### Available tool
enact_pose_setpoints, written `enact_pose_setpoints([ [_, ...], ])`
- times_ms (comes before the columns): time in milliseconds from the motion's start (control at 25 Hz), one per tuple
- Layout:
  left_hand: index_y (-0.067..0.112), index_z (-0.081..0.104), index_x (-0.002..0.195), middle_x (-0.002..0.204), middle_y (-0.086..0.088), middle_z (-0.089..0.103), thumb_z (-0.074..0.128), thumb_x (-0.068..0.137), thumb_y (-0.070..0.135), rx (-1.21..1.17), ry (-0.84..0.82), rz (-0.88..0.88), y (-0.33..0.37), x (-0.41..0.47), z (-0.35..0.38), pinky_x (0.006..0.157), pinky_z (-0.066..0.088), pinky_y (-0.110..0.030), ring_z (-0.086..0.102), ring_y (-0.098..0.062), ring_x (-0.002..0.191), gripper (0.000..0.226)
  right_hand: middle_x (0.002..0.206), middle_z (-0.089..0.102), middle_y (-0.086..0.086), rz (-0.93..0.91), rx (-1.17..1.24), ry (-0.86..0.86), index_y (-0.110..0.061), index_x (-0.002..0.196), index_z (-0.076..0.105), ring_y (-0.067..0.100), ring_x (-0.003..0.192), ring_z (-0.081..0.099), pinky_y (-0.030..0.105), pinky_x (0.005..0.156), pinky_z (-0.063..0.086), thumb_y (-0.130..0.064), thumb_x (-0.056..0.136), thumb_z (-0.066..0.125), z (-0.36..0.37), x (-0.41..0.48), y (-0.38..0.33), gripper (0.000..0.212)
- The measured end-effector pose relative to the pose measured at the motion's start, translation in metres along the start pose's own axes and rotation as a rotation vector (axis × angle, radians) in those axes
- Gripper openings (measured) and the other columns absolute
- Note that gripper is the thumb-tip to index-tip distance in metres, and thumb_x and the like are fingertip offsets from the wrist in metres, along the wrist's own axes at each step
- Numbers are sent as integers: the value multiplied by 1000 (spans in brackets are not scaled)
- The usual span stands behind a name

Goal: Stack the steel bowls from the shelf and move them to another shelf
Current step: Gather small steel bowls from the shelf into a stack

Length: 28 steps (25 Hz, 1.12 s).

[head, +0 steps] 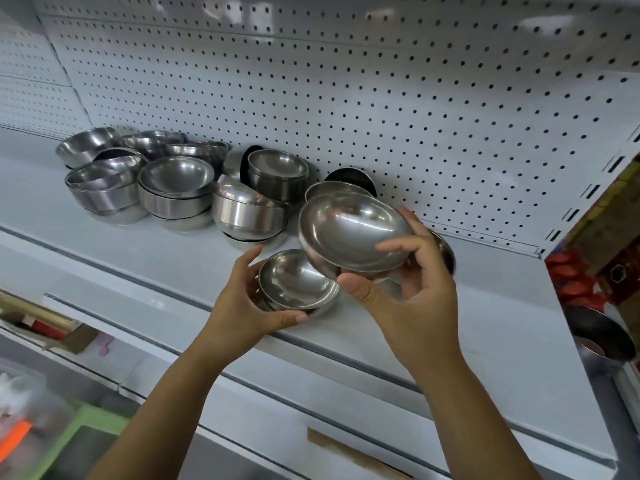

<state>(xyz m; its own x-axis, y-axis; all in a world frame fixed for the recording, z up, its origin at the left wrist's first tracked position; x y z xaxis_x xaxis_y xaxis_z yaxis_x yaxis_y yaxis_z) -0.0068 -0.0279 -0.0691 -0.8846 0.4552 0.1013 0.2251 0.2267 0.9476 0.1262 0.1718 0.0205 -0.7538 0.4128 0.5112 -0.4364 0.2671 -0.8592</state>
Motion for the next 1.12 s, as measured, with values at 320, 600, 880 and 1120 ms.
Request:
enact_pose_setpoints([
  [320, 34, 49, 139, 131, 14, 65, 103, 42, 42, 40, -154, -24, -17, 11, -51, 105, 53, -40, 62, -12, 125, 112, 161, 39, -25, 178, -52, -48, -47, 119, 64, -1, 150, 36, 44, 122, 40, -70, 60, 89, 83, -13, 47, 69],
  [600, 39, 46, 142, 137, 19, 61, 102, 46, 40, 29, -359, 33, -22, 36, -59, 109, 49, -42, 57, -7, 131, 112, 158, 44, -25, 289, -143, 43, -47, 136, 53, 1, 148, 41, 41, 122, 39, -52, 55, 98, 102, -22, 70, 93],
  [880, 25, 41, 149, 146, 12, 57, 77, 82, -4, -140, -651, 13, -22, 47, -62, 118, 40, -38, 51, -8, 138, 82, 151, 48, -32, 431, -76, 5, -51, 149, 36, -4, 141, 47, 33, 118, 44, -16, 60, 97, 108, -32, 78, 113],
  [1120, 23, 43, 149, 145, 12, 58, 79, 81, -5, -178, -666, 51, -23, 47, -58, 118, 39, -29, 50, -5, 138, 81, 143, 53, -34, 522, -111, -1, -54, 157, 20, -7, 137, 50, 17, 108, 47, -31, 61, 103, 114, -42, 87, 129],
])
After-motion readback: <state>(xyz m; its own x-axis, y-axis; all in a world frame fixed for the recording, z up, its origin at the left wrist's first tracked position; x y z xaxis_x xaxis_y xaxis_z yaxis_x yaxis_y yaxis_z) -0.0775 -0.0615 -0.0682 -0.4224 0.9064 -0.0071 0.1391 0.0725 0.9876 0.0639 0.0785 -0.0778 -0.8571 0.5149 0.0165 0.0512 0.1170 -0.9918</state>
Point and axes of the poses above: each hand's wrist, its own x-axis towards the middle knuckle, its own z-axis out of the palm, y = z × x, the point moved 7 cm from there along x, towards the middle knuckle
